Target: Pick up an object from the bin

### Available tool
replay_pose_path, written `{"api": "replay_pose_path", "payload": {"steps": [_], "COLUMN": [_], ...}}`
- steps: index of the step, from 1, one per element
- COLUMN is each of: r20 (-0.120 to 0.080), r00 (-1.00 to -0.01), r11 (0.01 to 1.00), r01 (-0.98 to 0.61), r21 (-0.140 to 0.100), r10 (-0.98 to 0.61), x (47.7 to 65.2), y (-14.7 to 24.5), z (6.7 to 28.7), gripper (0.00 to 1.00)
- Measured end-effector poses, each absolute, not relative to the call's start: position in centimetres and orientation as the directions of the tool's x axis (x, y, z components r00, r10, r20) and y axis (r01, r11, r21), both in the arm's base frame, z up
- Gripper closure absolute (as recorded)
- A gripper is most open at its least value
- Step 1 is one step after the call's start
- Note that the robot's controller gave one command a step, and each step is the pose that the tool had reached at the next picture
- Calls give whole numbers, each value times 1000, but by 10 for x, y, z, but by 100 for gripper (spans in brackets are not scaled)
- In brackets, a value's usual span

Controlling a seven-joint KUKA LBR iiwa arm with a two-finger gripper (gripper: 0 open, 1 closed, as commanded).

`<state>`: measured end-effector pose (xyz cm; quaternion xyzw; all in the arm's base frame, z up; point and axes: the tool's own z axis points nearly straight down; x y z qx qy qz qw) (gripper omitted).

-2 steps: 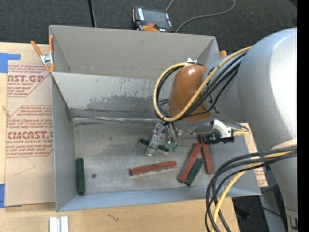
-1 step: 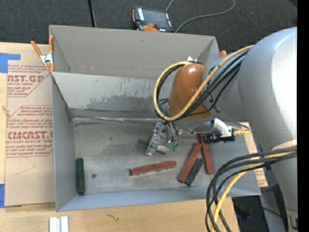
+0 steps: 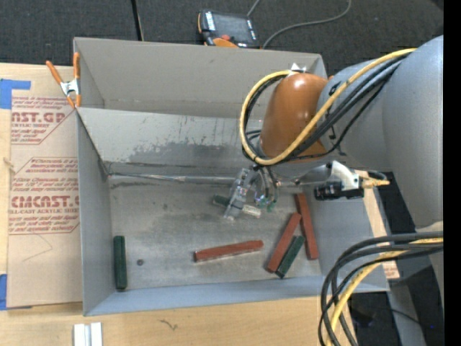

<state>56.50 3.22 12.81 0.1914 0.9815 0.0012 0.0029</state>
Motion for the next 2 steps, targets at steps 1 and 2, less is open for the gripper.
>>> {"api": "replay_pose_path", "payload": {"steps": [1,2], "r20": [-2,-7], "r00": [-927,-927], "r11": [927,927], "r01": [375,375], "r21": [2,4], "r10": [375,375], "x": [565,567], "y": [33,33], "z": [141,198], "gripper": [100,100]}}
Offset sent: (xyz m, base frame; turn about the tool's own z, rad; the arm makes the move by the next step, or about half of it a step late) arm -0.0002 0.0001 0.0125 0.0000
